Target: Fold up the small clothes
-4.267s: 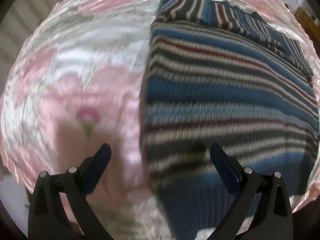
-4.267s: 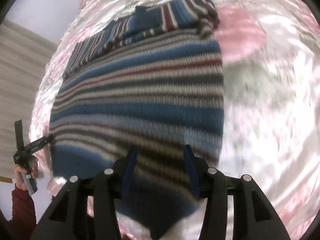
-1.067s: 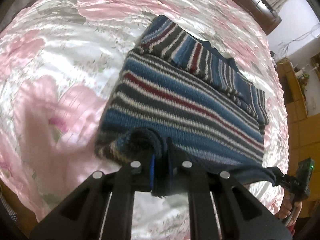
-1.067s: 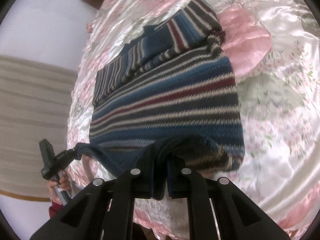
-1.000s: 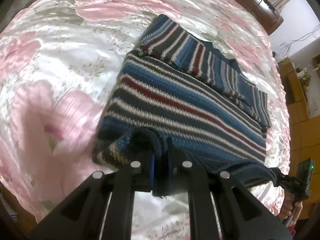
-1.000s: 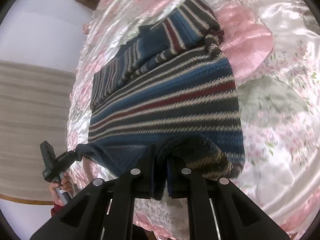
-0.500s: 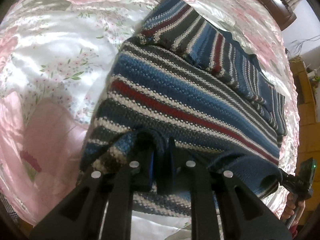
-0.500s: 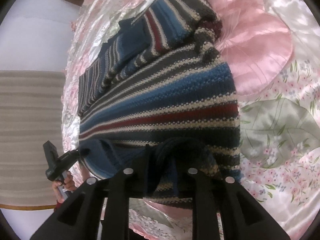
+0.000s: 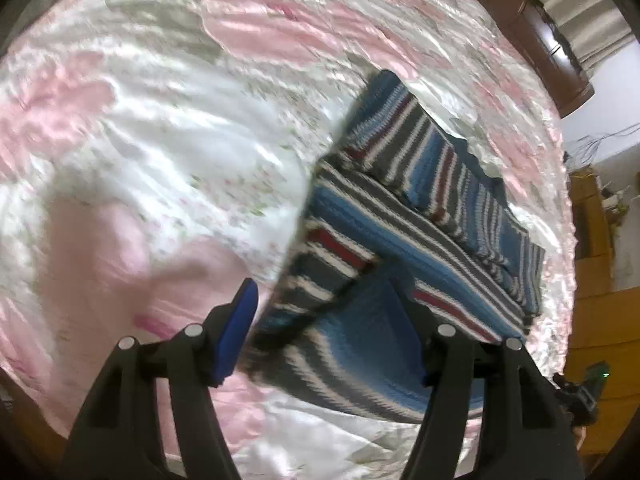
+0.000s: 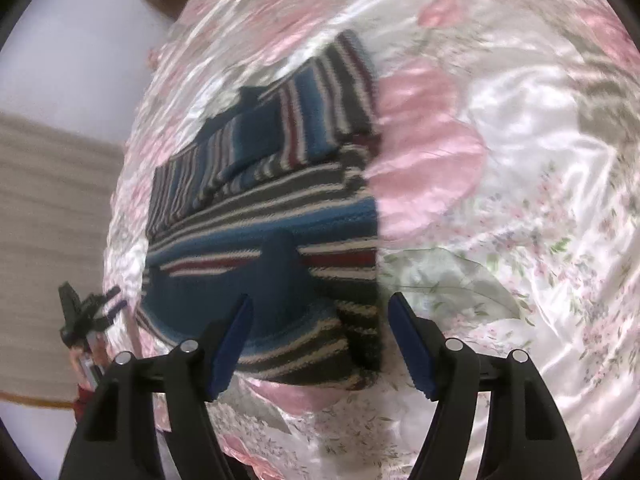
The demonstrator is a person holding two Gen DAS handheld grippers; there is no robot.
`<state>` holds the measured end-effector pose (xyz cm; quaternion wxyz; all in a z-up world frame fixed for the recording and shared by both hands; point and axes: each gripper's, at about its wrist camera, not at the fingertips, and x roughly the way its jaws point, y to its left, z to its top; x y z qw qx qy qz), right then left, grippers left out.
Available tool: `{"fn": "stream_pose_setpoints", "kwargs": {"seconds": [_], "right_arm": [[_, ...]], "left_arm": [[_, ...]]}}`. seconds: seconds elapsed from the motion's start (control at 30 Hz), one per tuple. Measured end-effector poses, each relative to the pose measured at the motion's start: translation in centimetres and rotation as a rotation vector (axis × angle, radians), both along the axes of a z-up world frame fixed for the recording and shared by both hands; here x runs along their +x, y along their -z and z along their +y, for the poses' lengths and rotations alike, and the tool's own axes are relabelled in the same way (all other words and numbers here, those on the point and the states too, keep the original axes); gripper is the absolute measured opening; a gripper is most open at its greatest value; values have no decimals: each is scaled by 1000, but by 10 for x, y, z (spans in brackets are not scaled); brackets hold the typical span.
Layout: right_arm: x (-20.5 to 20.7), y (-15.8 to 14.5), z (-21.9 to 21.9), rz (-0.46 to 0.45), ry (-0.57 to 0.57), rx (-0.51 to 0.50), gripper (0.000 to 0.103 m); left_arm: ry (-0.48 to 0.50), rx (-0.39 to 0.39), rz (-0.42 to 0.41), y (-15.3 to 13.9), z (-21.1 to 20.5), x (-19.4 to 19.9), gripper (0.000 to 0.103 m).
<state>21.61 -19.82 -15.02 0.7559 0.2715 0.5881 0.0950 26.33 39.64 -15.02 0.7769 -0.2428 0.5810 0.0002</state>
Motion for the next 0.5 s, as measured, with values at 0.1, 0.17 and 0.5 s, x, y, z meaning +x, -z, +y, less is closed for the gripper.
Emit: {"fn": "stream_pose_setpoints", "kwargs": {"seconds": [0.1, 0.17, 0.5], "right_arm": [[9, -2, 16, -13, -52, -8, 71], [15, -1, 27, -9, -83, -20, 71], [37, 22, 53, 19, -156, -41, 74]], "left_arm": [[58, 34, -11, -4, -10, 6, 65], [119, 51, -17, -4, -23, 10, 65], [443, 199, 4, 24, -91, 40, 66]]}}
